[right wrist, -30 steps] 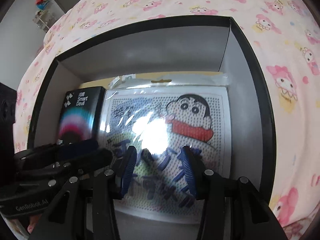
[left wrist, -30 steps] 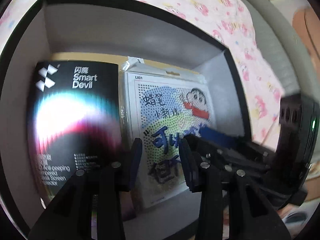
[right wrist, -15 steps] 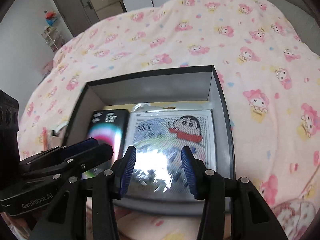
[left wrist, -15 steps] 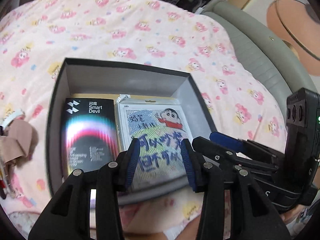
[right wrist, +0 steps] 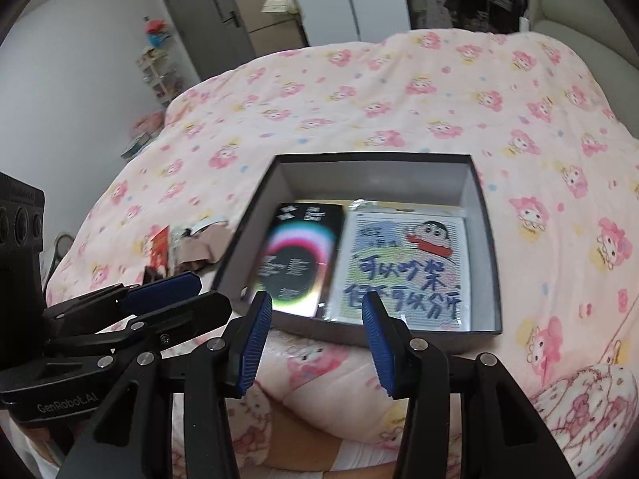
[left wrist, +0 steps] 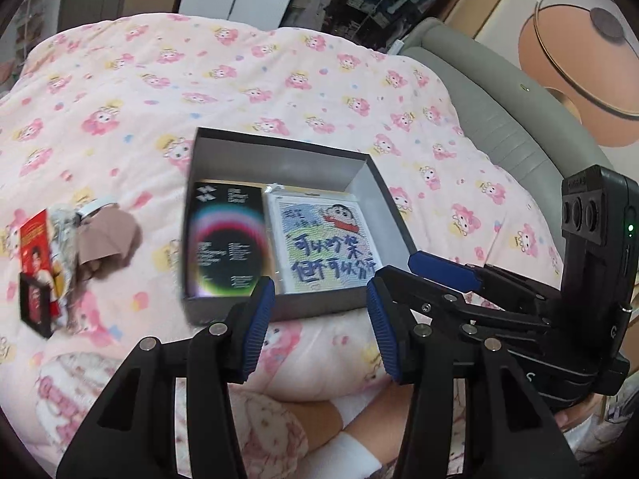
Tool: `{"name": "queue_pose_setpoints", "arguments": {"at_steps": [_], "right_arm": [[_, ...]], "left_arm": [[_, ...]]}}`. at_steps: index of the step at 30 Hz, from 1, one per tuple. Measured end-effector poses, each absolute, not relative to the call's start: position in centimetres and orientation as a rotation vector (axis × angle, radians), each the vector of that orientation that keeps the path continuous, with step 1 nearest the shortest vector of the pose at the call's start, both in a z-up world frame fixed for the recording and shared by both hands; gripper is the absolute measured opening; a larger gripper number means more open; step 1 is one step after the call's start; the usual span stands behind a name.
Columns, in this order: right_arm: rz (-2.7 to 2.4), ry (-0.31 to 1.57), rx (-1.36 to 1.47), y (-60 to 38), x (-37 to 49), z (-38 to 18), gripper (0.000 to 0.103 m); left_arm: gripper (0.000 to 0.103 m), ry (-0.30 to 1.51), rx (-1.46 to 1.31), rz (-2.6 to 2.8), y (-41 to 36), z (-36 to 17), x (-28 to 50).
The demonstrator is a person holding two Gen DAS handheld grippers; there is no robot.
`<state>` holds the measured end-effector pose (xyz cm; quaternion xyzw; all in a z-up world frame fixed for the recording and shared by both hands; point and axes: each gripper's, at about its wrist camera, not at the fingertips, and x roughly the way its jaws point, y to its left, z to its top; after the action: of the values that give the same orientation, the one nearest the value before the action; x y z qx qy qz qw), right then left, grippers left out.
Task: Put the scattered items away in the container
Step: 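Withdraw the left gripper from the box toward the scattered items, then grasp the black square acrylic frame with the left gripper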
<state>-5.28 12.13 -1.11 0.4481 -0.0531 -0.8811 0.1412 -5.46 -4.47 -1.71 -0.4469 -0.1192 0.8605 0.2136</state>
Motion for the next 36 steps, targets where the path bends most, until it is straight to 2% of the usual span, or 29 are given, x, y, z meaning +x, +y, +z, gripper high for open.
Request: {"name": "queue_pose_setpoints", "arguments": {"at_steps": [13,18,24,28,36], "right_arm": [[-2.456,0.004,1.242,5.0,-4.6,0.1,0.043],[-2.379,-0.013,1.303,2.6,-4.7,-2.6,0.043],[-2.286,0.100,1.325,-2.8,-5.7,-4.3,0.043],[-2.193,0.084,1.342,-6.5,-7.2,-5.7,0.043],[-2.079,0.106,1.422,-12.5,-11.1,-8.7,0.043]], "left_arm": [[0.049,-0.387,-1.244,2.470,-11.0,-1.3,-2.9],[0.048,-0.409,-1.313,2.507,-13.4,-3.8,-2.1],[0.049,-0.642,-1.326,2.529,-19.4,-6.4,-1.4],[0.049,-0.698,-1.348,2.583,-22.9,-7.6,-1.5],[0.049,-0.891,-1.501,2.626,-30.4,-13.3,-4.8]]}}
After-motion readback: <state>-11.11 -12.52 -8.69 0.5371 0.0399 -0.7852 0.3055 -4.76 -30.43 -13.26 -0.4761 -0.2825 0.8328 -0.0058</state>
